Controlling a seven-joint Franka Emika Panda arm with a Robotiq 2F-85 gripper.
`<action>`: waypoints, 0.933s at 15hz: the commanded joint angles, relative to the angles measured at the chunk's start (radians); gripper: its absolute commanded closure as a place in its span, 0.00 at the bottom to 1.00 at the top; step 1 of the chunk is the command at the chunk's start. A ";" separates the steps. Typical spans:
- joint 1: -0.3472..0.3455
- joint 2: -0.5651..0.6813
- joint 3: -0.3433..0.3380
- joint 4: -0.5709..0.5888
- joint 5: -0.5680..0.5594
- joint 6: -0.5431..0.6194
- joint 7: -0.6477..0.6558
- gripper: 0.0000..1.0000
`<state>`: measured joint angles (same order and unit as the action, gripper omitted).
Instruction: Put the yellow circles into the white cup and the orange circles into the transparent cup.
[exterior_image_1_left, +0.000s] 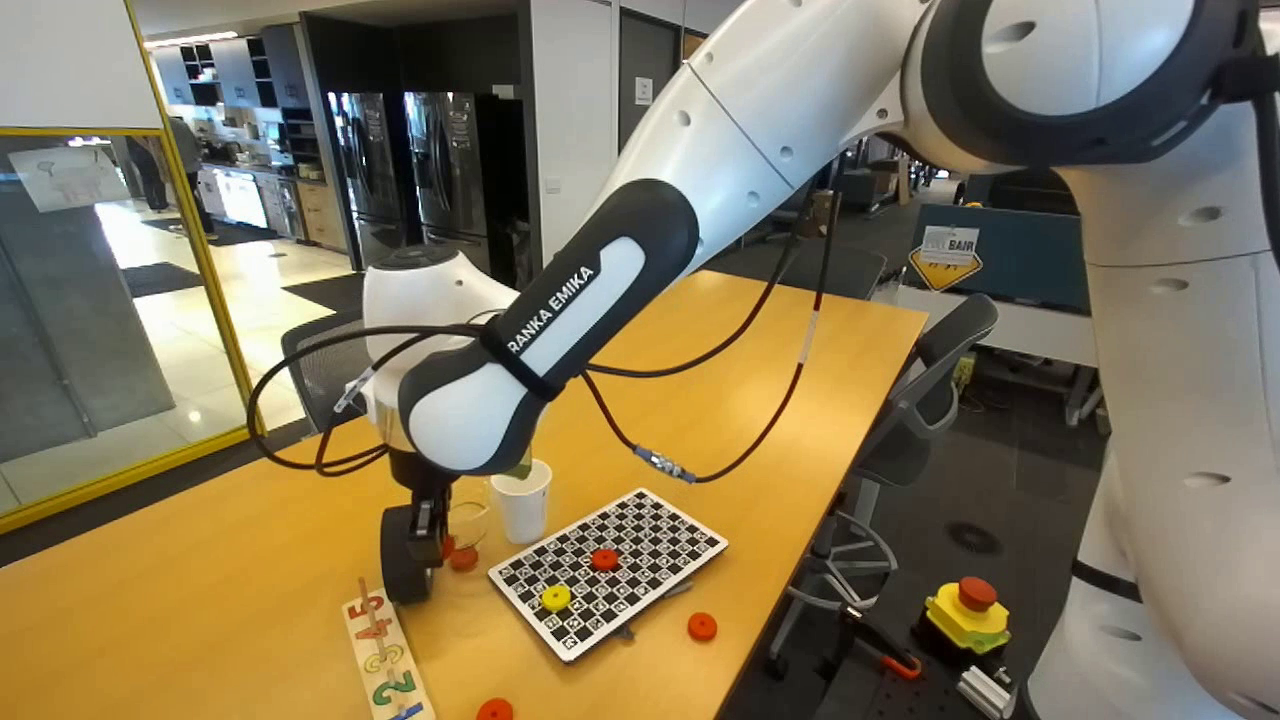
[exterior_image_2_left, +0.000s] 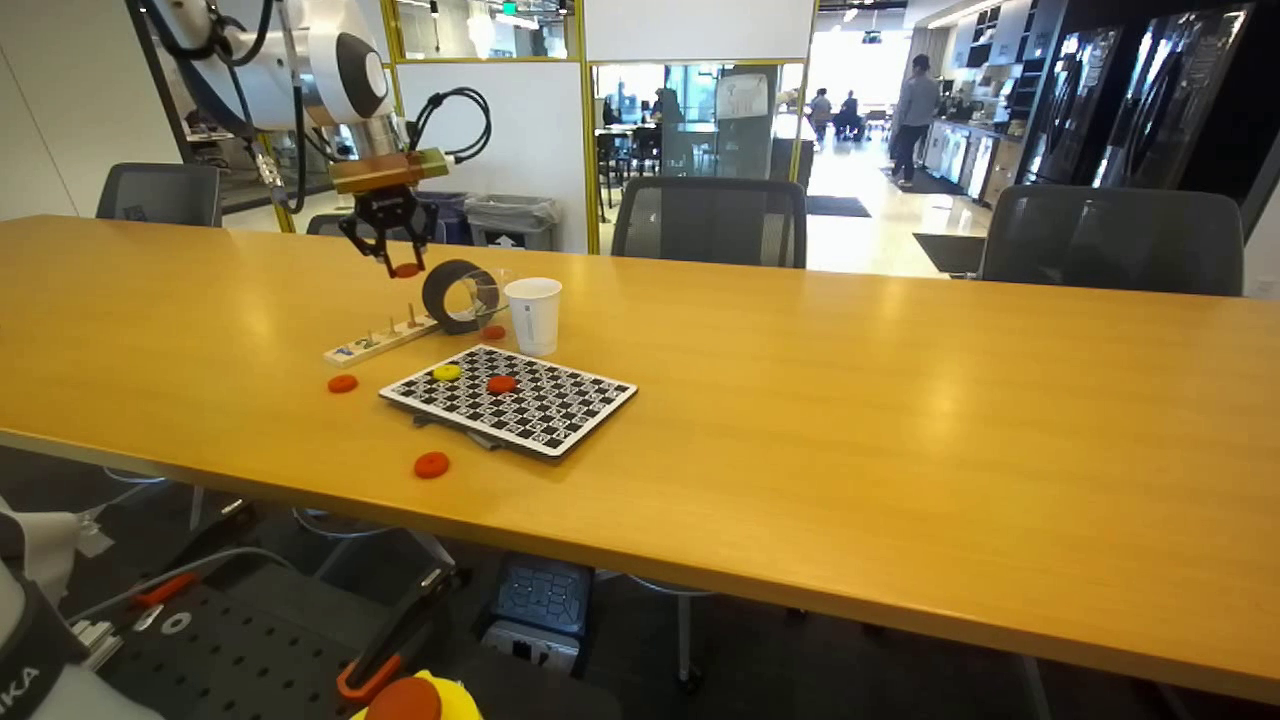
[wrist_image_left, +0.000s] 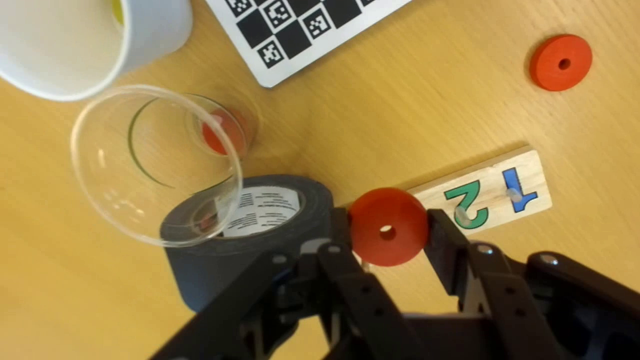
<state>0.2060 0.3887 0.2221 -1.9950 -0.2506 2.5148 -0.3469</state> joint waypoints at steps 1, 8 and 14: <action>-0.024 0.002 -0.019 0.048 -0.015 -0.004 -0.055 0.81; -0.083 0.098 -0.038 0.188 0.007 -0.034 -0.167 0.81; -0.111 0.184 -0.025 0.292 0.024 -0.087 -0.230 0.81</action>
<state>0.1068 0.5261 0.1800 -1.7853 -0.2488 2.4770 -0.5334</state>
